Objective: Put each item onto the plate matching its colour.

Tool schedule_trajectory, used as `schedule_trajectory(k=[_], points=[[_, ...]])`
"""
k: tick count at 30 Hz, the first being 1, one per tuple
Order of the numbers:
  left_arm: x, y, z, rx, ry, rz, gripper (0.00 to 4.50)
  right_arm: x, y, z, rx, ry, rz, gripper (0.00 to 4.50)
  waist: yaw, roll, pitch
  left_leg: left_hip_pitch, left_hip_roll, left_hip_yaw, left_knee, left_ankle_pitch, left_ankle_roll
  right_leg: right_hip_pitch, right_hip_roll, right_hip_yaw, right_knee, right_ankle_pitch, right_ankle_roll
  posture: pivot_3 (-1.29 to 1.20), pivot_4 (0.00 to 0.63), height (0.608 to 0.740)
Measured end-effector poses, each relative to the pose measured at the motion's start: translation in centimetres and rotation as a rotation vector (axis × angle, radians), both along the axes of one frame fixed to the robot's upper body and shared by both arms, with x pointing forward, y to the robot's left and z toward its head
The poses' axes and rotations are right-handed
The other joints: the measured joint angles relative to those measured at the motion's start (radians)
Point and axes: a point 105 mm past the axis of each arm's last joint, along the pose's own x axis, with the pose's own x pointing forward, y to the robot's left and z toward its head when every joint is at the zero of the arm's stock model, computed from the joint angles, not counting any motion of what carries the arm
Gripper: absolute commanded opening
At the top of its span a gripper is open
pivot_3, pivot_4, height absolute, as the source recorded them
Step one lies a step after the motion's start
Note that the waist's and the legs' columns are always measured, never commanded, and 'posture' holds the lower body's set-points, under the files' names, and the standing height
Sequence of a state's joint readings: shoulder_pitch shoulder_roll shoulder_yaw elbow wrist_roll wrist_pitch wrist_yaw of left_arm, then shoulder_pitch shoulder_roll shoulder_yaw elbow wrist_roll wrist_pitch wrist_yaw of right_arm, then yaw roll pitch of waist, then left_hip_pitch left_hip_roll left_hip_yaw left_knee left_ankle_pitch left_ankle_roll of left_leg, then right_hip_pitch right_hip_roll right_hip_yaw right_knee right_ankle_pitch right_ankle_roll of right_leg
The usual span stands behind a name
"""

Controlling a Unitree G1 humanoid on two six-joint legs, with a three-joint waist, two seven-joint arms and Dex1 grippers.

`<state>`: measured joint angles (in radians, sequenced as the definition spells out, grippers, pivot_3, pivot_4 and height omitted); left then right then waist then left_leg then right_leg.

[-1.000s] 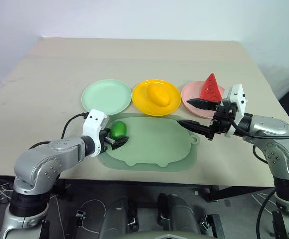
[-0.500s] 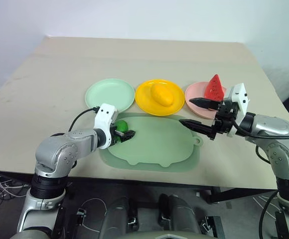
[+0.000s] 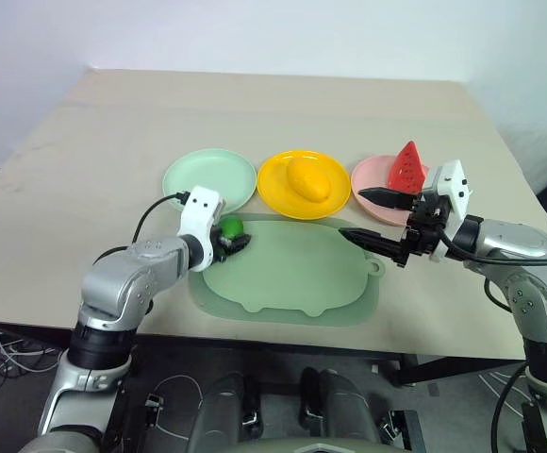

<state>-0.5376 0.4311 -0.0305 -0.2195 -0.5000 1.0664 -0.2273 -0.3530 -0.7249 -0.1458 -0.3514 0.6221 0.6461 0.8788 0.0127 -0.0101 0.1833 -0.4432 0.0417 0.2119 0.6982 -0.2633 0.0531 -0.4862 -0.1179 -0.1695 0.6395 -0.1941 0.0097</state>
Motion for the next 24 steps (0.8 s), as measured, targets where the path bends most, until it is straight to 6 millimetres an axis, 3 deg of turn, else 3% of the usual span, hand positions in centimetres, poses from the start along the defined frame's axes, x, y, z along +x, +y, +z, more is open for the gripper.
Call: schedule_trajectory(k=[5, 10, 16, 24], points=[[2.2, -0.7, 2.9, -0.019, -0.099, -0.042, 2.97, -0.2, 0.4, 0.0, 0.015, 0.008, 0.014, 4.5, 0.001, 0.0, 0.0, 0.0, 0.0, 0.0, 0.0, 0.0, 0.0, 0.0, 0.0, -0.001, 0.0, 0.0, 0.0, 0.0, 0.15, 0.696], [5.1, -1.0, 3.8, 0.006, -0.132, 0.014, 2.97, -0.2, 0.9, 0.1, 0.024, 0.012, 0.027, 4.5, 0.0, 0.0, 0.0, 0.0, 0.0, 0.0, 0.0, 0.0, 0.001, 0.0, 0.0, -0.001, 0.0, 0.001, 0.001, 0.0, 0.15, 0.696], [5.8, -1.3, 5.3, -0.014, -0.161, 0.045, 2.97, -0.3, 1.1, -0.1, 0.025, 0.02, 0.026, 4.5, -0.001, -0.001, 0.001, 0.0, 0.0, 0.0, 0.0, -0.001, 0.001, 0.0, 0.001, -0.001, 0.0, 0.002, 0.003, 0.0, 0.15, 0.696], [8.8, 2.6, 2.5, 0.114, -0.09, 0.29, 2.97, -0.2, 1.0, -0.3, 0.025, 0.024, 0.021, 4.5, 0.001, -0.003, 0.002, -0.001, 0.0, 0.0, 0.001, -0.001, 0.002, 0.0, 0.0, -0.001, 0.001, 0.002, 0.003, 0.0, 0.15, 0.696]])
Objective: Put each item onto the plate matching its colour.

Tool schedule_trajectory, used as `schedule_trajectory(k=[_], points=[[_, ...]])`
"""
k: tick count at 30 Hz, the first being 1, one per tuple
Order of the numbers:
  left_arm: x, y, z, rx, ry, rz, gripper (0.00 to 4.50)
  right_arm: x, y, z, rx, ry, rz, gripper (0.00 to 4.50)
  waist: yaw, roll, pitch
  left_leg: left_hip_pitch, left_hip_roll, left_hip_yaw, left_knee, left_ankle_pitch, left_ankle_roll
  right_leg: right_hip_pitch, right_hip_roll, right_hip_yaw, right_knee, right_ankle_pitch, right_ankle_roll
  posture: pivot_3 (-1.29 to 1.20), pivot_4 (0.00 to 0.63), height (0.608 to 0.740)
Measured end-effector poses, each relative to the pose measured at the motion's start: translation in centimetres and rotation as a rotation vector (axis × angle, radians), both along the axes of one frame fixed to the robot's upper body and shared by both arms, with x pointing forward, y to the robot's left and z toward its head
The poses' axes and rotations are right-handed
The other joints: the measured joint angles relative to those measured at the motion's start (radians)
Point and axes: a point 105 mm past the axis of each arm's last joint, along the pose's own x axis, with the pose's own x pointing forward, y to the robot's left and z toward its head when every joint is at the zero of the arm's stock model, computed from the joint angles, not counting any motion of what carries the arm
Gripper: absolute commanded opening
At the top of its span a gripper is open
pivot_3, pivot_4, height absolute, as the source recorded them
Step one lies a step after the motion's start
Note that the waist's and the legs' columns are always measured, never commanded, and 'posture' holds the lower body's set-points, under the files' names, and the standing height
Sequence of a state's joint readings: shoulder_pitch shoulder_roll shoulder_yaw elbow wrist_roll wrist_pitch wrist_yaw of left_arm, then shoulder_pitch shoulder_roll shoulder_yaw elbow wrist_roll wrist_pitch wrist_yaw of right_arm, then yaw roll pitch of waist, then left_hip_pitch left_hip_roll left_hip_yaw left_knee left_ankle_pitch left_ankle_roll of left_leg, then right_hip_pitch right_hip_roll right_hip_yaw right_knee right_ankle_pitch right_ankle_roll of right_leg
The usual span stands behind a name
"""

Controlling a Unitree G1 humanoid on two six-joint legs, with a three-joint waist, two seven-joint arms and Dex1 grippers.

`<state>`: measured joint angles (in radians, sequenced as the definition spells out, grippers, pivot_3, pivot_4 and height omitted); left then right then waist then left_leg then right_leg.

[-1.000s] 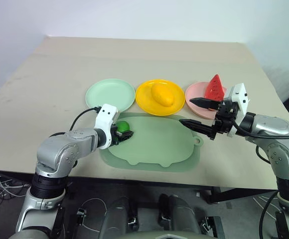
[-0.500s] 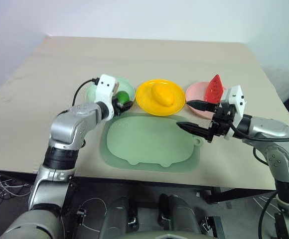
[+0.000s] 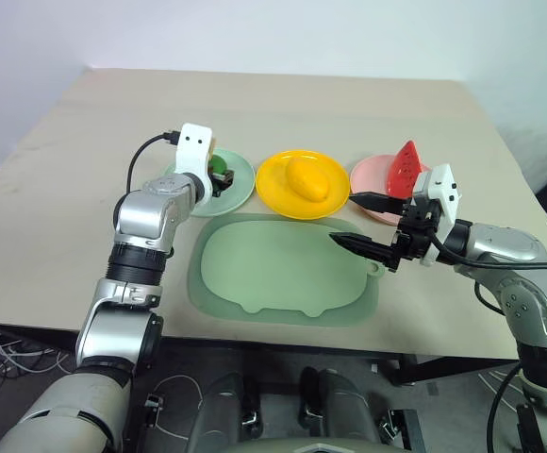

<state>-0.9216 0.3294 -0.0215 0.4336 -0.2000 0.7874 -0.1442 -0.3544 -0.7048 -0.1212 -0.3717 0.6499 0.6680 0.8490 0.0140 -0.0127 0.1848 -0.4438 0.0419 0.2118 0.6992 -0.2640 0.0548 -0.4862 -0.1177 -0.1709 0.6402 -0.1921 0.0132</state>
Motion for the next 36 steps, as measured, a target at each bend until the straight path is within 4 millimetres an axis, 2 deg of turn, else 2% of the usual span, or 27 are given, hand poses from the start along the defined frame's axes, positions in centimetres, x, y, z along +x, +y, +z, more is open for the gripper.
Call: schedule_trajectory(k=[4, 6, 9, 16, 23, 27, 30, 32, 36], points=[[0.8, 0.2, -1.4, 0.01, 0.039, 0.035, 2.97, 0.1, 0.0, 0.0, -0.001, -0.002, -0.003, 4.5, -0.001, 0.0, 0.0, 0.0, 0.0, 0.0, 0.0, 0.0, 0.0, 0.0, 0.0, 0.0, -0.001, 0.0, 0.0, 0.0, 0.15, 0.696], [0.9, 0.2, -2.3, 0.011, 0.055, 0.049, 3.68, 0.1, 0.0, 0.0, 0.001, -0.002, -0.007, 4.5, -0.003, 0.0, 0.0, 0.0, 0.0, 0.0, 0.0, 0.0, 0.0, 0.0, 0.0, 0.0, 0.0, 0.0, 0.0, 0.0, 0.15, 0.696], [1.1, 0.2, -2.8, 0.01, 0.068, 0.053, 4.49, 0.1, 0.0, 0.0, 0.001, -0.003, -0.011, 4.5, -0.003, 0.0, 0.0, 0.0, 0.0, 0.0, 0.0, 0.0, 0.0, 0.0, 0.0, 0.0, 0.0, 0.0, 0.0, 0.0, 0.15, 0.696], [0.7, -0.2, -2.9, 0.001, 0.083, 0.003, 4.49, 0.2, -0.1, 0.0, 0.001, -0.002, -0.02, 4.5, -0.004, 0.0, 0.0, 0.0, 0.0, 0.0, 0.0, 0.0, 0.0, 0.0, 0.0, 0.0, 0.0, 0.0, 0.0, 0.0, 0.15, 0.696], [-2.5, 1.1, -2.6, 0.008, 0.082, -0.135, 4.49, 0.1, -0.3, -0.2, 0.004, 0.003, -0.028, 4.5, -0.012, 0.0, 0.0, 0.0, 0.001, 0.0, 0.0, 0.0, 0.0, -0.003, 0.0, 0.0, 0.004, 0.0, 0.0, 0.0, 0.15, 0.696], [-5.6, 3.0, -2.4, 0.036, 0.066, -0.218, 4.49, 0.1, -0.3, 0.0, 0.01, -0.012, -0.025, 4.5, -0.019, 0.0, 0.0, 0.0, 0.001, 0.0, 0.0, 0.0, 0.0, -0.003, 0.0, 0.0, 0.004, -0.001, 0.0, 0.0, 0.15, 0.696], [-8.1, 4.3, -3.3, 0.064, 0.081, -0.277, 4.49, 0.1, -0.4, 0.0, 0.012, -0.015, -0.028, 4.5, -0.023, 0.0, 0.0, 0.0, 0.001, 0.0, 0.0, 0.0, 0.0, -0.003, -0.001, 0.0, 0.004, -0.002, -0.002, 0.0, 0.15, 0.696], [-8.9, 5.0, -3.5, 0.072, 0.074, -0.299, 4.49, 0.1, -0.4, 0.0, 0.013, -0.02, -0.026, 4.5, -0.021, 0.0, 0.0, 0.0, 0.0, 0.0, 0.0, 0.0, 0.0, -0.003, -0.001, 0.0, 0.003, -0.003, -0.003, 0.0, 0.15, 0.696], [-9.4, 7.2, -2.3, 0.103, 0.006, -0.293, 4.49, 0.2, -0.4, 0.1, 0.014, -0.028, -0.028, 4.5, -0.021, 0.0, 0.0, -0.001, 0.0, 0.0, -0.001, -0.001, 0.0, -0.002, -0.001, 0.0, -0.001, -0.005, 0.0, 0.0, 0.15, 0.696]])
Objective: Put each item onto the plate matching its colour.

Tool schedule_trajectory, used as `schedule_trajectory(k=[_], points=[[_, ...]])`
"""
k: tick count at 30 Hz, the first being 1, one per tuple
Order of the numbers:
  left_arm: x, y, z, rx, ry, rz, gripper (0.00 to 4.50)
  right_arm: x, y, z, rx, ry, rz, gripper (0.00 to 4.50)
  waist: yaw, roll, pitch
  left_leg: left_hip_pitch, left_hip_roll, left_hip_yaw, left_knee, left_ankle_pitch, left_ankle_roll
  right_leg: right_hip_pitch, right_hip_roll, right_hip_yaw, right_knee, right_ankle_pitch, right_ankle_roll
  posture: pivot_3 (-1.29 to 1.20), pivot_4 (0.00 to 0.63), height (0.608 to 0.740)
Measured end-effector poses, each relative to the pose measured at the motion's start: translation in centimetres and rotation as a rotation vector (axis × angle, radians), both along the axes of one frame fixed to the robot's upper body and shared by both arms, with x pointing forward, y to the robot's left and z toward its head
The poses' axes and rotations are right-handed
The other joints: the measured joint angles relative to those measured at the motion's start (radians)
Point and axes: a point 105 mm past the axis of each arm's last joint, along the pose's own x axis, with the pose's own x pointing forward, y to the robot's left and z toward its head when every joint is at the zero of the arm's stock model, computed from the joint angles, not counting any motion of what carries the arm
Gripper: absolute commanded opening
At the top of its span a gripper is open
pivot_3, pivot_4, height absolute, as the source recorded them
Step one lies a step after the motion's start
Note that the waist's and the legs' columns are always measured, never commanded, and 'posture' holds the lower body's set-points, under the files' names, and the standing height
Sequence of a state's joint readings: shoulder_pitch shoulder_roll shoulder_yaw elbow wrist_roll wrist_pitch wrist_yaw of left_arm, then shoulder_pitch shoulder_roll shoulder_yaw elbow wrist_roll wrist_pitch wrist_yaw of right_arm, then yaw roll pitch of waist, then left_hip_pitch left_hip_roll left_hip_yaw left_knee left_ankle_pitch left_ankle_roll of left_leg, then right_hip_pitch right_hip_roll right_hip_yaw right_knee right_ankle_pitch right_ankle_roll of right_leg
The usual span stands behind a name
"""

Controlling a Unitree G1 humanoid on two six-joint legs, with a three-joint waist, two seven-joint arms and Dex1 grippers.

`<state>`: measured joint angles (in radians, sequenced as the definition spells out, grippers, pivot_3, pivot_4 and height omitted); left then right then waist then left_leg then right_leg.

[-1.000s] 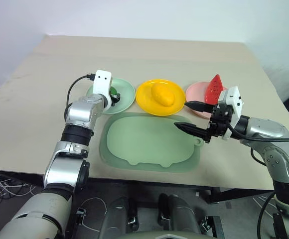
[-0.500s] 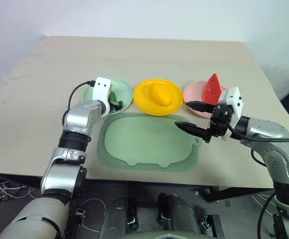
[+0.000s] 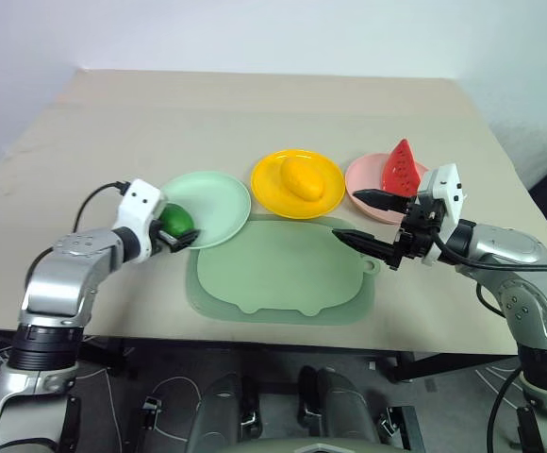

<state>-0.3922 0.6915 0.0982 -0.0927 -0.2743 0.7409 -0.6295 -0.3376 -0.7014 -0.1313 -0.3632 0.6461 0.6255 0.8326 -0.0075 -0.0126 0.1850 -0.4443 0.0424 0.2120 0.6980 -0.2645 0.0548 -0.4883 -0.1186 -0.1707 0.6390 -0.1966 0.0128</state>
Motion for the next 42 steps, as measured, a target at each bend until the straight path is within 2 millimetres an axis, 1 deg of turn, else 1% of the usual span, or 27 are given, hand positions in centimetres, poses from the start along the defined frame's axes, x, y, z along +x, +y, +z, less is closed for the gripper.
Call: schedule_trajectory(k=[2, 4, 6, 9, 11, 15, 19, 22, 26, 29, 31, 34, 36, 39, 42], points=[[0.2, 0.5, 0.1, -0.004, -0.017, 0.005, 4.49, 0.2, -0.2, 0.0, -0.001, -0.001, -0.008, 4.5, 0.001, 0.0, 0.0, 0.0, 0.0, 0.0, 0.0, 0.0, 0.0, 0.001, 0.0, 0.0, -0.002, 0.0, 0.0, 0.0, 0.15, 0.696], [0.5, 0.4, -0.2, -0.02, -0.021, 0.003, 4.49, 0.3, -0.3, -0.1, -0.004, -0.004, -0.014, 4.5, 0.001, 0.0, 0.0, -0.001, 0.0, 0.0, -0.001, 0.0, 0.001, 0.001, 0.0, 0.0, -0.003, 0.002, -0.003, 0.0, 0.15, 0.696], [1.2, -0.4, -0.4, -0.039, -0.027, 0.0, 4.49, 0.4, -0.2, 0.0, -0.004, -0.007, -0.011, 4.5, 0.003, 0.0, 0.0, -0.001, 0.0, 0.0, -0.001, 0.0, 0.001, 0.001, 0.0, 0.0, -0.003, 0.002, -0.003, 0.0, 0.15, 0.696], [2.0, -2.6, 0.4, -0.075, -0.084, -0.041, 4.49, 0.5, -0.1, 0.2, -0.004, -0.02, -0.005, 4.5, 0.005, 0.0, 0.0, -0.001, 0.0, 0.0, -0.001, 0.0, 0.001, 0.001, 0.0, 0.0, -0.003, 0.003, -0.003, 0.0, 0.15, 0.696], [2.1, -3.0, 0.9, -0.082, -0.116, -0.062, 4.49, 0.5, 0.0, 0.3, -0.004, -0.022, -0.003, 4.5, 0.0, 0.0, 0.0, -0.001, 0.0, 0.0, -0.001, 0.0, 0.001, 0.001, 0.001, 0.0, -0.003, 0.003, -0.003, 0.0, 0.15, 0.696], [2.0, -2.7, 2.6, -0.102, -0.2, -0.09, 4.49, 0.5, 0.0, 0.2, -0.007, -0.022, -0.004, 4.5, -0.007, 0.0, 0.0, -0.001, 0.001, 0.001, -0.001, 0.0, 0.001, 0.0, 0.001, 0.0, -0.001, 0.003, -0.003, 0.0, 0.15, 0.696], [1.4, -1.1, 3.6, -0.112, -0.205, -0.104, 4.49, 0.5, 0.0, 0.2, -0.007, -0.022, -0.003, 4.5, -0.005, 0.0, 0.0, -0.001, 0.001, 0.001, -0.001, 0.0, 0.001, 0.0, 0.001, 0.0, 0.0, 0.003, -0.003, 0.0, 0.15, 0.696], [1.3, -0.4, 3.6, -0.12, -0.188, -0.1, 4.49, 0.5, 0.0, 0.2, -0.007, -0.021, 0.0, 4.5, 0.0, 0.0, 0.0, -0.001, 0.0, 0.001, 0.0, 0.0, 0.001, 0.0, 0.001, 0.0, -0.001, 0.002, -0.003, 0.0, 0.15, 0.696], [0.9, -0.5, 3.7, -0.133, -0.175, -0.123, 4.49, 0.6, -0.2, 0.1, -0.011, -0.018, -0.003, 4.5, -0.002, 0.0, 0.0, -0.001, 0.0, 0.001, 0.0, 0.0, 0.001, 0.001, 0.001, 0.0, -0.003, 0.003, -0.003, 0.0, 0.15, 0.696], [0.0, -0.8, 3.8, -0.153, -0.166, -0.167, 4.49, 0.6, -0.1, 0.2, -0.011, -0.021, 0.0, 4.5, -0.004, 0.0, 0.0, -0.001, 0.0, 0.001, -0.001, 0.0, 0.001, 0.001, 0.001, 0.0, -0.003, 0.003, -0.003, 0.0, 0.15, 0.696], [-1.3, -0.2, 3.8, -0.138, -0.155, -0.197, 4.49, 0.6, -0.2, 0.2, -0.011, -0.021, 0.001, 4.5, -0.011, 0.0, 0.0, -0.001, 0.001, 0.001, -0.002, 0.0, 0.001, 0.0, 0.001, 0.0, -0.002, 0.003, -0.003, 0.0, 0.15, 0.696], [-2.7, 0.2, 4.7, -0.109, -0.176, -0.233, 4.49, 0.6, -0.2, 0.1, -0.011, -0.021, 0.003, 4.5, -0.007, 0.0, 0.0, -0.001, 0.001, 0.001, -0.002, 0.0, 0.0, -0.001, 0.001, 0.0, -0.002, 0.002, -0.003, 0.0, 0.15, 0.696], [-3.5, 0.3, 4.9, -0.091, -0.176, -0.253, 4.49, 0.6, -0.2, 0.2, -0.011, -0.021, 0.004, 4.5, -0.004, 0.0, 0.0, -0.001, 0.001, 0.001, -0.002, 0.0, 0.0, -0.001, 0.001, 0.0, -0.002, 0.002, -0.003, 0.0, 0.15, 0.696], [-4.9, 0.5, 4.1, -0.051, -0.135, -0.294, 4.49, 0.6, -0.1, 0.2, -0.011, -0.021, 0.006, 4.5, -0.004, 0.0, 0.0, -0.001, 0.001, 0.001, -0.002, 0.0, 0.0, -0.001, 0.001, 0.0, -0.005, 0.001, -0.001, 0.0, 0.15, 0.696], [-6.5, -0.1, 2.8, -0.006, -0.083, -0.374, 4.49, 0.6, -0.1, 0.1, -0.011, -0.021, 0.008, 4.5, -0.005, 0.001, 0.0, -0.001, 0.001, 0.002, -0.004, -0.001, 0.0, -0.001, 0.001, 0.0, -0.006, 0.001, -0.001, 0.0, 0.15, 0.696]])
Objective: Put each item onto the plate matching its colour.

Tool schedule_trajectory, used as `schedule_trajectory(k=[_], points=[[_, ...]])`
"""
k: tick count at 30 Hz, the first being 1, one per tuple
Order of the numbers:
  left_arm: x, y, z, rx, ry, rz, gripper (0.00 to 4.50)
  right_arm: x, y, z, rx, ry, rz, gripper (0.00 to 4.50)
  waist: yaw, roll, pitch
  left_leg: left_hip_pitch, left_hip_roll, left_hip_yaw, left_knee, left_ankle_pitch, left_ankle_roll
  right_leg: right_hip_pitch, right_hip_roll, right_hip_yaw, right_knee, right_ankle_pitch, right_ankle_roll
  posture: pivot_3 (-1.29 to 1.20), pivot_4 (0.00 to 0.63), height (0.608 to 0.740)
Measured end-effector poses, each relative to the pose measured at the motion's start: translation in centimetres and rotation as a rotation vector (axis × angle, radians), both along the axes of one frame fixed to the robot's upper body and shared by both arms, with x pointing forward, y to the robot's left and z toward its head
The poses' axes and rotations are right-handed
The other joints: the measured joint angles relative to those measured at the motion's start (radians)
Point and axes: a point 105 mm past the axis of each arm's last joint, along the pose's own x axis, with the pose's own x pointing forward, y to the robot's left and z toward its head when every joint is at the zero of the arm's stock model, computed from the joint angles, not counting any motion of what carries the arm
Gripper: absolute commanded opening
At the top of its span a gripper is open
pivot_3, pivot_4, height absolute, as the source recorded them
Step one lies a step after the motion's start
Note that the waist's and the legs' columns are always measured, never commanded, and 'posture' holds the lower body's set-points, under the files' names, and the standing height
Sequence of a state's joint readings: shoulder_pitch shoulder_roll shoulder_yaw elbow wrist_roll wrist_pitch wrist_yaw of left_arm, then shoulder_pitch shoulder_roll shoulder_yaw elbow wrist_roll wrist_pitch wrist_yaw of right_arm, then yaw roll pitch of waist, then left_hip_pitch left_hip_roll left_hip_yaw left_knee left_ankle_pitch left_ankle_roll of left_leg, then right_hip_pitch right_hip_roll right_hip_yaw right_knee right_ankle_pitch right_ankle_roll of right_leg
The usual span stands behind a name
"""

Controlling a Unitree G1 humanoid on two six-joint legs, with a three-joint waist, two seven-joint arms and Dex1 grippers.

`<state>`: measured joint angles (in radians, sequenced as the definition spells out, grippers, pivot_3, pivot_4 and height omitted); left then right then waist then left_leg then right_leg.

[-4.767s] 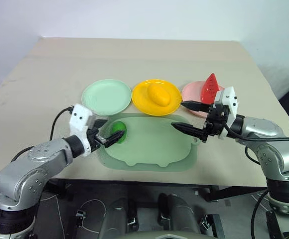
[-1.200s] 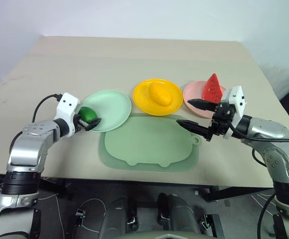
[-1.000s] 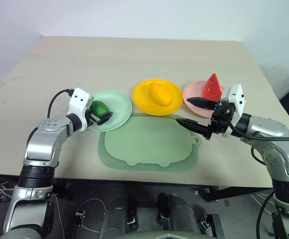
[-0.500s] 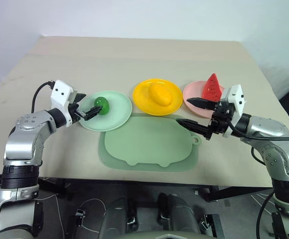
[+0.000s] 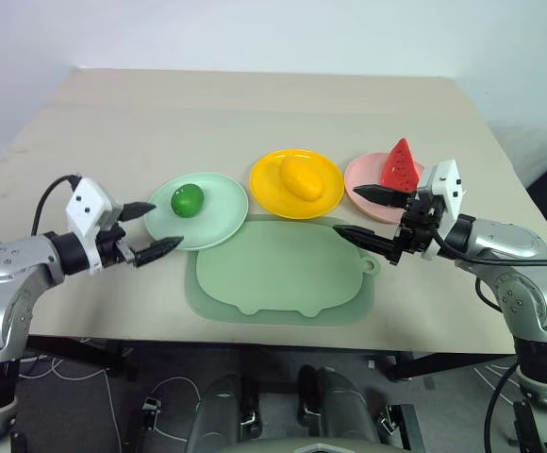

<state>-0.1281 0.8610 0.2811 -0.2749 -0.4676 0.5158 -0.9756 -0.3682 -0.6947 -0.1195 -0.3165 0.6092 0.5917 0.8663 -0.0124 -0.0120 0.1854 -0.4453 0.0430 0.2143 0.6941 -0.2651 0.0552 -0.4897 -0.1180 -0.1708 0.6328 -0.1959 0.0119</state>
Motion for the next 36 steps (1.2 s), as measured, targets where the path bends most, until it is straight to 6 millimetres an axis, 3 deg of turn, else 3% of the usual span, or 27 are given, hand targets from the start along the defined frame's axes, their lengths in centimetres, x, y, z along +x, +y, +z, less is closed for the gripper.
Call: schedule_trajectory(k=[4, 11, 16, 36], points=[[-0.8, -1.2, -1.9, 0.081, 0.017, -0.086, 4.49, 0.0, 0.0, 0.0, -0.004, 0.0, -0.002, 4.5, 0.002, 0.0, 0.0, 0.0, 0.0, 0.0, -0.002, 0.0, 0.0, -0.001, 0.0, 0.0, -0.001, 0.002, -0.003, 0.0, 0.15, 0.696], [1.1, -2.0, -3.3, 0.105, 0.005, -0.083, 4.49, 0.1, -0.1, -0.1, -0.01, -0.001, -0.008, 4.5, 0.001, 0.0, 0.0, 0.0, 0.0, 0.001, -0.004, 0.0, -0.001, -0.002, 0.0, 0.0, -0.001, 0.002, -0.004, 0.0, 0.15, 0.696], [0.8, -2.5, -4.5, 0.105, 0.059, -0.127, 4.49, 0.2, -0.2, -0.1, -0.016, -0.003, -0.017, 4.5, -0.002, 0.0, 0.0, 0.0, 0.0, 0.002, -0.005, 0.001, -0.001, -0.003, 0.0, 0.0, -0.001, 0.003, -0.004, 0.0, 0.15, 0.696], [6.4, -1.9, -4.8, 0.155, -0.1, 0.0, 4.49, 0.3, -0.6, -0.2, -0.038, -0.009, -0.048, 4.5, 0.002, 0.0, 0.0, 0.0, 0.0, 0.002, -0.004, 0.001, -0.002, -0.002, 0.0, 0.0, 0.0, 0.003, -0.004, 0.0, 0.15, 0.696]])
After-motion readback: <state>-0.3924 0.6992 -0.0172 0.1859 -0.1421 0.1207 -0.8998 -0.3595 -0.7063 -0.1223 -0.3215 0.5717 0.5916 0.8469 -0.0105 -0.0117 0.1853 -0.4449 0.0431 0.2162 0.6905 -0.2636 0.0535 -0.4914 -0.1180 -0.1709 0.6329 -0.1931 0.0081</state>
